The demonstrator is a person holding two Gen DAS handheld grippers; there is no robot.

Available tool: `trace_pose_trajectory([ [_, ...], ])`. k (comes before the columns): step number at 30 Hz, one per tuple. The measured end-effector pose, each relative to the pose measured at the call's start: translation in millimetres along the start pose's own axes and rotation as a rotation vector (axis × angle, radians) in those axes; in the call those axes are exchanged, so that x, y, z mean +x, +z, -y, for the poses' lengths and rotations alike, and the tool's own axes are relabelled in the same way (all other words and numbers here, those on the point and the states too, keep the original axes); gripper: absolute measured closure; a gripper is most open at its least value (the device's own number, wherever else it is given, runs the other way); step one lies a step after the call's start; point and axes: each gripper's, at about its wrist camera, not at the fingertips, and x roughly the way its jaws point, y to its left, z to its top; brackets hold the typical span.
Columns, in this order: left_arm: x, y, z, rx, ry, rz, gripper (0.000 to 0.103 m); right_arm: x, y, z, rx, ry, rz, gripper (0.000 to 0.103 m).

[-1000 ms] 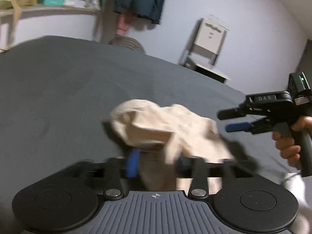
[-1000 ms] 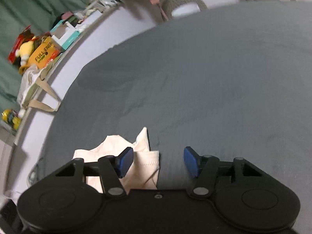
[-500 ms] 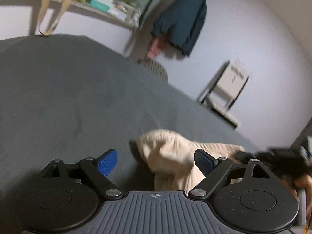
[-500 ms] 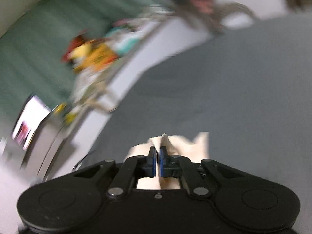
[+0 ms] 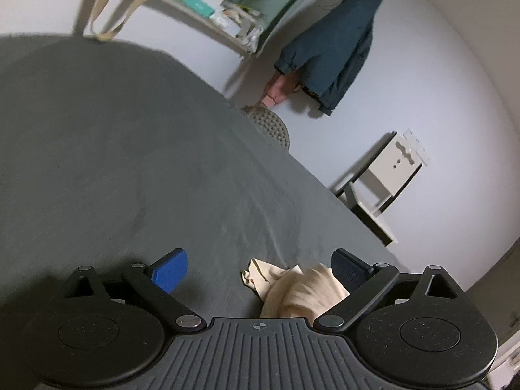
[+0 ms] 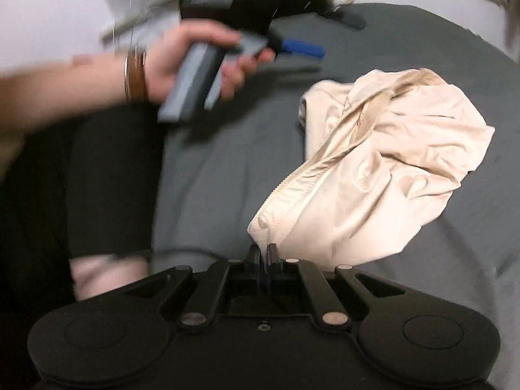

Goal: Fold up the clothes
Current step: 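Grasp the beige cloth on the bed with the right gripper, then grasp a cloth edge with the left gripper while the right gripper holds the cloth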

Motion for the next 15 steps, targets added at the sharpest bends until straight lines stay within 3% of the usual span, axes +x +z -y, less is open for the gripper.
trace_pose_trajectory([
  [4, 4.0, 4.4, 17.9, 0.108, -0.03, -0.027, 0.007, -8.3, -1.1, 1.1, 0.012, 0.043, -0.013, 0.098],
  [9, 29.8, 16.7, 69.2, 0.319, -0.12, -0.142, 0.007, -29.1, -12.2, -1.5, 0.031, 0.113, 0.015, 0.098],
  [15, 84.9, 15.4, 113.4, 0.486, -0.007, -0.322, 0.007, -32.4, -15.7, -8.0, 0.038, 0.113, 0.03, 0.098],
])
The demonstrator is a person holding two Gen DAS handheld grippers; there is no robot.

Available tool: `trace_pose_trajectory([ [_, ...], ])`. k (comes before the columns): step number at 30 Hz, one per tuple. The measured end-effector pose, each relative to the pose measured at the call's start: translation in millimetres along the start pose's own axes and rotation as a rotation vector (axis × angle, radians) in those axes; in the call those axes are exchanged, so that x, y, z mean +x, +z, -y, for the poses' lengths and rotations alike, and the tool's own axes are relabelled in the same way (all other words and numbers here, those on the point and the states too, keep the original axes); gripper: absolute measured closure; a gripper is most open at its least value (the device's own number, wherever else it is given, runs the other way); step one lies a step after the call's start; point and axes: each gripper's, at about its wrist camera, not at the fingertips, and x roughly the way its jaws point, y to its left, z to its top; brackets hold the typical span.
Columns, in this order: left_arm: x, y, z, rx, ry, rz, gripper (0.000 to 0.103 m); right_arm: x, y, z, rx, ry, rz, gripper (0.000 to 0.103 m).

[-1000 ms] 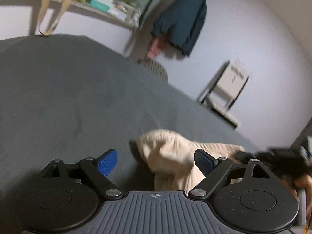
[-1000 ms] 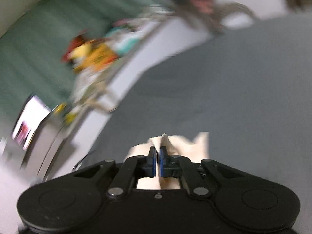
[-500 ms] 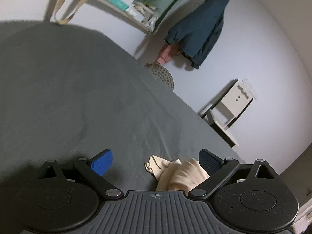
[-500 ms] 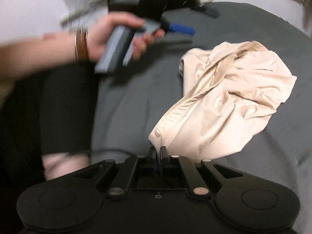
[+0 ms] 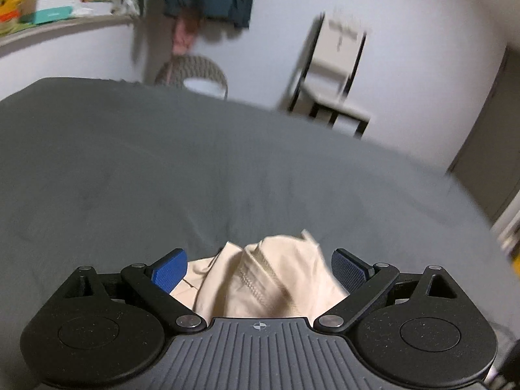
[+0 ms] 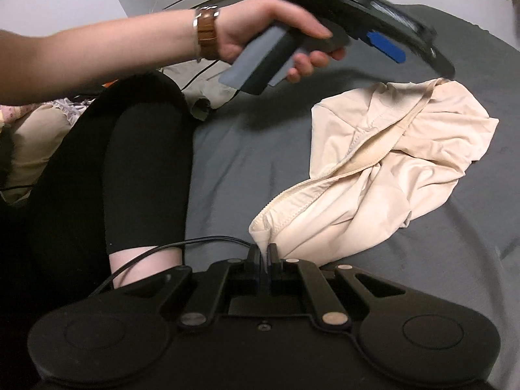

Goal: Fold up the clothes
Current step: 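Grasp a cloth edge with the left gripper while the right gripper holds the cloth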

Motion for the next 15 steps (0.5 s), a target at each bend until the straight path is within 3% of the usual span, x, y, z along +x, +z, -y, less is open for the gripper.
trace_pose_trajectory([
  [2, 9.6, 2.6, 1.5, -0.018, 0.048, -0.042, 0.008, -0.2, 0.3, -2.6, -0.012, -0.004, 0.0, 0.098],
  [4, 12.3, 2.8, -1.2, -0.066, 0.056, -0.065, 0.014, -0.1, 1.2, -5.3, -0.028, -0.008, -0.002, 0.098],
  [6, 14.1, 2.9, -5.8, -0.12, 0.062, -0.084, 0.039, 0.0, 2.2, -8.0, -0.043, -0.012, -0.004, 0.098],
  [12, 21.6, -8.9, -10.8, -0.225, 0.051, -0.133, 0.08, 7.8, 4.4, -2.6, -0.054, -0.035, -0.005, 0.097],
  [15, 12.0, -16.8, -13.9, -0.285, 0.088, -0.088, 0.085, 10.2, 4.4, -3.3, -0.058, -0.063, 0.013, 0.097],
])
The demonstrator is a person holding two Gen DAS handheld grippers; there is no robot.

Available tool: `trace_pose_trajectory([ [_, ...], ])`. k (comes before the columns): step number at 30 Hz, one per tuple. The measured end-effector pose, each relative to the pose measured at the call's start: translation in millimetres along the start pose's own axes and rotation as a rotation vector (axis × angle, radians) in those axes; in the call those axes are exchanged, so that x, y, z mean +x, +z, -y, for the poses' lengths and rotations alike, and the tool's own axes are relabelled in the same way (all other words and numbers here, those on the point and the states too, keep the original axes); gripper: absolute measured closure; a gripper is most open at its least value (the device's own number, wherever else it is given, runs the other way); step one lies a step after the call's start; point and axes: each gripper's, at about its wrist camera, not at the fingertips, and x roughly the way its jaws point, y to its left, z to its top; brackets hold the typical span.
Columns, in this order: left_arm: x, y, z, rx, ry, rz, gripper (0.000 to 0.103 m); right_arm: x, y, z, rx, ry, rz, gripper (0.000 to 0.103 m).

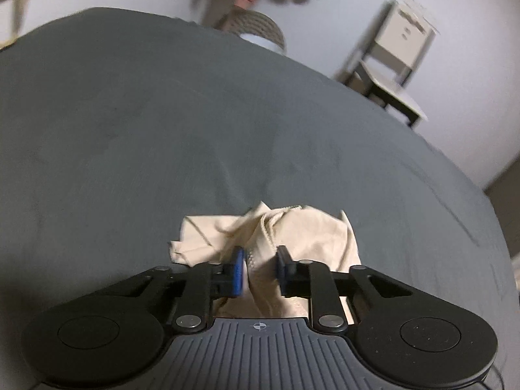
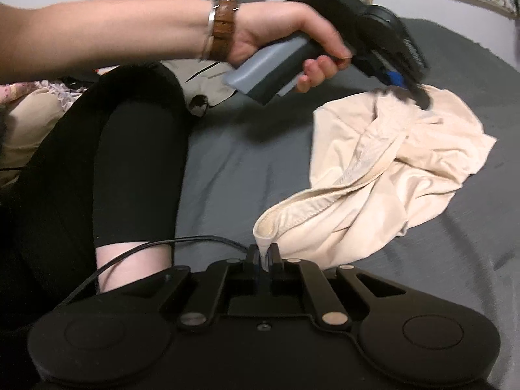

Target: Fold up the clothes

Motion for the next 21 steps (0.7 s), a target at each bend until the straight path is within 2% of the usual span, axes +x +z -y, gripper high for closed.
trace_pose_trajectory([
  [2, -12.2, -3.5, -11.1, -0.052, -0.004, 0.03, 0.085, 0.2, -1.0, 1.8, 0.01, -0.007, 0.006, 0.097],
  [6, -36.6, -14.7, -34.8, -0.03, 0.032, 0.068, 0.085, 3.2, -1.3, 2.4, 0.013, -0.006, -0.005, 0.097],
  [14, -75.3, -27.0, -82.3, -0.025, 0.138, 0.061, 0.085, 12.6, 1.3, -9.4, -0.054, -0.03, -0.044, 0.096],
  [18, -83.4, -38.1, -105.3, -0.033, 0.148, 0.039, 0.085, 15.7, 3.9, -10.4, -0.052, -0.038, -0.056, 0.096],
  [21, -81.0, -40.7, -122.6, -0.111, 0.111, 0.04, 0.084, 16.5, 4.4, -9.3, -0.042, -0.046, -0.058, 0.096],
])
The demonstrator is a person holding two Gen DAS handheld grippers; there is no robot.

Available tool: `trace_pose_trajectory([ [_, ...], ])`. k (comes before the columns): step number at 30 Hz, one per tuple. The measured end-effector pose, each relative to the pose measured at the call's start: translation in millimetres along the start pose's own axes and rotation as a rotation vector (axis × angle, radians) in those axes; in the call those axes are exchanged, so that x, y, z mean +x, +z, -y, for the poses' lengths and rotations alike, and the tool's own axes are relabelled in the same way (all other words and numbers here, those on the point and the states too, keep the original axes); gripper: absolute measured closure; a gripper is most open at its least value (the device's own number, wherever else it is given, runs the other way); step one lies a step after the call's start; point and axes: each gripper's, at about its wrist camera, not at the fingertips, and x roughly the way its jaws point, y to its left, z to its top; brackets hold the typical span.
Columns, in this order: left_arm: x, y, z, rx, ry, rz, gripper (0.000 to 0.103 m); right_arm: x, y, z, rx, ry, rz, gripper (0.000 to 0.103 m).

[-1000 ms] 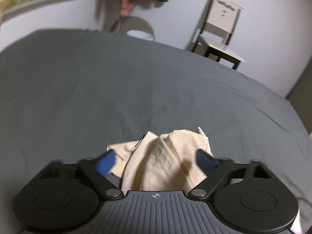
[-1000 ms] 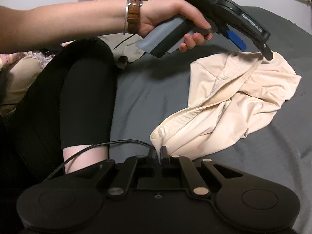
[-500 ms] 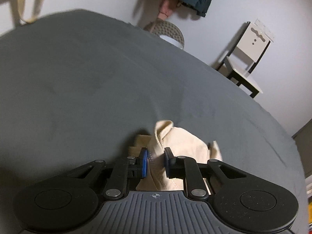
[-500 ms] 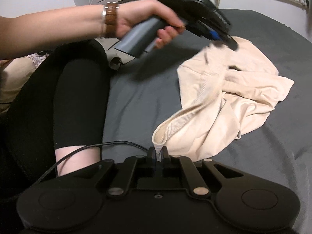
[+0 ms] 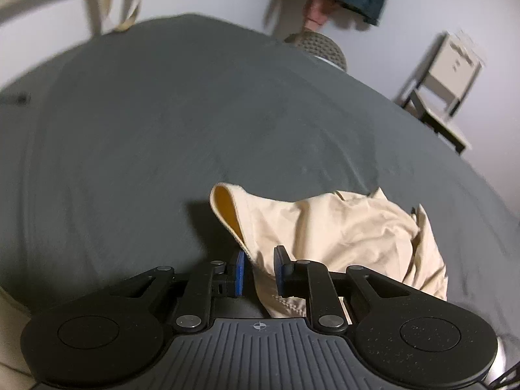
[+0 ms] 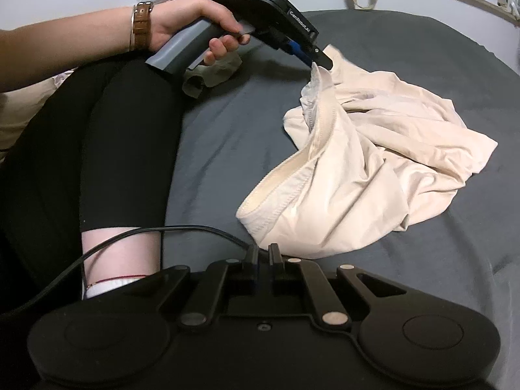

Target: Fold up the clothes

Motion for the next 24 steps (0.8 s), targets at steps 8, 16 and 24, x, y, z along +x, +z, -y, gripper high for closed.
trace_pose_trajectory([
  [8, 3.1, 2.5, -22.1, -0.131, 0.007, 0.144, 0.02, 1.2, 1.5, -5.4, -0.023, -0.03, 0.007, 0.066],
  [16, 21.8, 6.7, -33.1, -0.174, 0.042, 0.168, 0.02, 5.2, 25.3, 10.2, 0.118, 0.013, -0.013, 0.059],
  [24, 29.0, 10.2, -38.3, -0.131, 0.032, 0.186, 0.02, 18.3, 57.7, 32.6, 0.398, -0.011, -0.181, 0.059],
])
